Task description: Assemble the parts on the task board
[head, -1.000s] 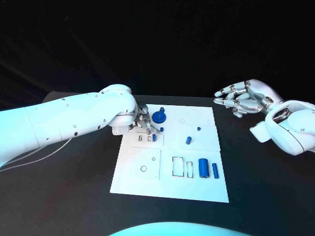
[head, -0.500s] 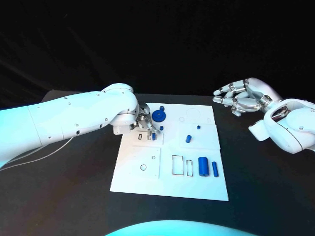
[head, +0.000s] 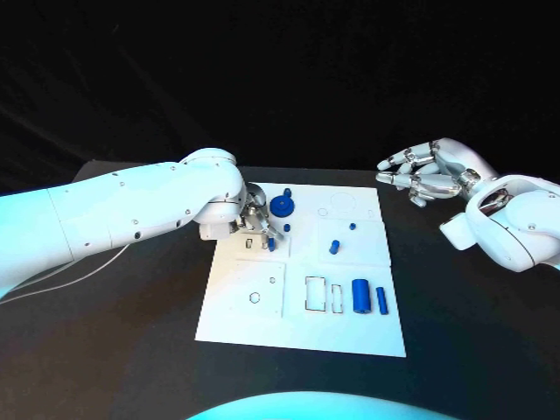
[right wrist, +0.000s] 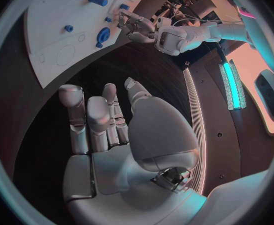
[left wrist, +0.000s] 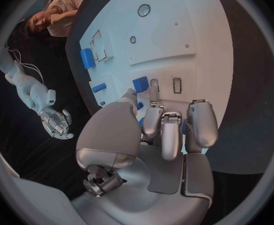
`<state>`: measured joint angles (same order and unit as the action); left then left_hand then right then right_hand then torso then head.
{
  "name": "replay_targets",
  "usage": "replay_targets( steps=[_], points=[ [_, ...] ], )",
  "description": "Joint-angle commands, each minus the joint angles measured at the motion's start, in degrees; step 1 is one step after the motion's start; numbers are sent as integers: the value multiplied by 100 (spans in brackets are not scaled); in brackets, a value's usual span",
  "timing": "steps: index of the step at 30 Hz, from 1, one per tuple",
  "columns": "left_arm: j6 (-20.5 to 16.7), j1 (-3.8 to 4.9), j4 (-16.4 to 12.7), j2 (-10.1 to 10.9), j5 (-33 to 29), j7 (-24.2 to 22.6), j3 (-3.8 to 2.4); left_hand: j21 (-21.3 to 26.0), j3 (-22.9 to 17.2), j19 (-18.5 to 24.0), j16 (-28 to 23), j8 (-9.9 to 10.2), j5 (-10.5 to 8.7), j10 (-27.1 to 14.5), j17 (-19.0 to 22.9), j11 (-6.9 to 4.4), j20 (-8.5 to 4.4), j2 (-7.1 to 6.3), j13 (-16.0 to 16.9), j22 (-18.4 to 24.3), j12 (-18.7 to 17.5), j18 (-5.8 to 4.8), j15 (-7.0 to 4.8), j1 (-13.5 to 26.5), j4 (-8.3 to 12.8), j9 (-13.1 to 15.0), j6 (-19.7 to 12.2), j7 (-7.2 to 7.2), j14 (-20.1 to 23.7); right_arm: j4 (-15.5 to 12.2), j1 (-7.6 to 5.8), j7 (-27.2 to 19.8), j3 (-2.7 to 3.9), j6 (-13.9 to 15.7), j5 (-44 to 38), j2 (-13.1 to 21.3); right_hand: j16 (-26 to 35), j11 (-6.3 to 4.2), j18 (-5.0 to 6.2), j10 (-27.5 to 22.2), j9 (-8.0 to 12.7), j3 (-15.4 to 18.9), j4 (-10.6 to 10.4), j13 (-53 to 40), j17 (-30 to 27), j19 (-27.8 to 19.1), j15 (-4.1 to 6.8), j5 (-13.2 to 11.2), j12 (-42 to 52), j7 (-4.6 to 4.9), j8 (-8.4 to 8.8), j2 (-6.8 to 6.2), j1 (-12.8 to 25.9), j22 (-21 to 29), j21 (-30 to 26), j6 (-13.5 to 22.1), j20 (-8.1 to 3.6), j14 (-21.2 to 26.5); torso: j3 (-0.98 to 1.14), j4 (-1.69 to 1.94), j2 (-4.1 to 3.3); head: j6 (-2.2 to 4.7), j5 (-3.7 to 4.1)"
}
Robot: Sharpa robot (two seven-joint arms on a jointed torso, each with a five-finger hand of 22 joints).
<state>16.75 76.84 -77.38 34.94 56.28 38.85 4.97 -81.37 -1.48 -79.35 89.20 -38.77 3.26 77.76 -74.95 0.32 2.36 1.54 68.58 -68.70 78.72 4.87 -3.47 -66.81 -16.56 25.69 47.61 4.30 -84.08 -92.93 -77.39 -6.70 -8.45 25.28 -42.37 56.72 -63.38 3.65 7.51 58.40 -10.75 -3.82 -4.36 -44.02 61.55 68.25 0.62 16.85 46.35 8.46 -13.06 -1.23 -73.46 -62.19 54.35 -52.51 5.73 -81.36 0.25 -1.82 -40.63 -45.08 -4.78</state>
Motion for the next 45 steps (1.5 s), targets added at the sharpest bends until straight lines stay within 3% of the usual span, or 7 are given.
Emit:
replay_targets(
  steps=[1,11,24,34,45],
  points=[
    [182,-3,-6,-5,-114,10,2,-3,-60,3,-16,15,6,-18,-1314,-13,0,33,13,-9,-10,-63,21,-55,-7,14,66,1,-530,10,0,33,3,-27,-48,-12,38,1,79,17,6,-13,-23,10,-9,-17,-10,31,-25,5,-25,18,-13,5,-21,37,0,19,-2,2,-2,2,4],
    [91,-3,-1,20,-188,17,0,-18,-139,-12,-8,26,4,5,-1331,-23,-7,66,46,-43,0,-69,11,-45,-27,31,97,-8,-536,32,5,27,3,-15,-52,-35,38,1,79,17,6,-13,-23,10,-9,-17,-10,31,-25,5,-25,18,-13,5,-21,37,0,19,-2,4,0,12,5],
    [75,-3,-11,43,-219,21,-2,-54,7,-43,-2,36,-3,49,-1345,-40,-23,-159,107,-116,13,-81,-5,432,-25,112,152,-28,-541,61,15,20,3,-19,-53,-60,38,1,79,17,6,-13,-23,10,-9,-17,-10,31,-25,5,-25,18,-13,5,-21,37,0,19,2,0,1,19,4],
    [166,-2,-60,98,-221,68,-3,-63,22,-53,0,24,1,68,-1351,-44,-25,-184,139,-139,28,-85,-8,452,-21,129,171,-36,-543,82,23,29,2,-34,-53,-71,55,0,80,16,7,-13,-27,22,-19,-17,-9,36,-30,4,-32,15,-11,19,-41,33,0,20,3,3,4,11,-1],
    [189,-2,-129,141,-226,112,-3,-88,-427,-73,10,-24,9,99,-1371,-84,-54,-253,187,-193,35,-94,-42,405,-27,251,212,-78,-550,95,35,41,1,-49,-77,-85,55,0,80,16,7,-13,-27,22,-19,-17,-9,36,-30,4,-32,15,-11,19,-41,33,0,20,0,-2,-2,17,-6]
  ],
)
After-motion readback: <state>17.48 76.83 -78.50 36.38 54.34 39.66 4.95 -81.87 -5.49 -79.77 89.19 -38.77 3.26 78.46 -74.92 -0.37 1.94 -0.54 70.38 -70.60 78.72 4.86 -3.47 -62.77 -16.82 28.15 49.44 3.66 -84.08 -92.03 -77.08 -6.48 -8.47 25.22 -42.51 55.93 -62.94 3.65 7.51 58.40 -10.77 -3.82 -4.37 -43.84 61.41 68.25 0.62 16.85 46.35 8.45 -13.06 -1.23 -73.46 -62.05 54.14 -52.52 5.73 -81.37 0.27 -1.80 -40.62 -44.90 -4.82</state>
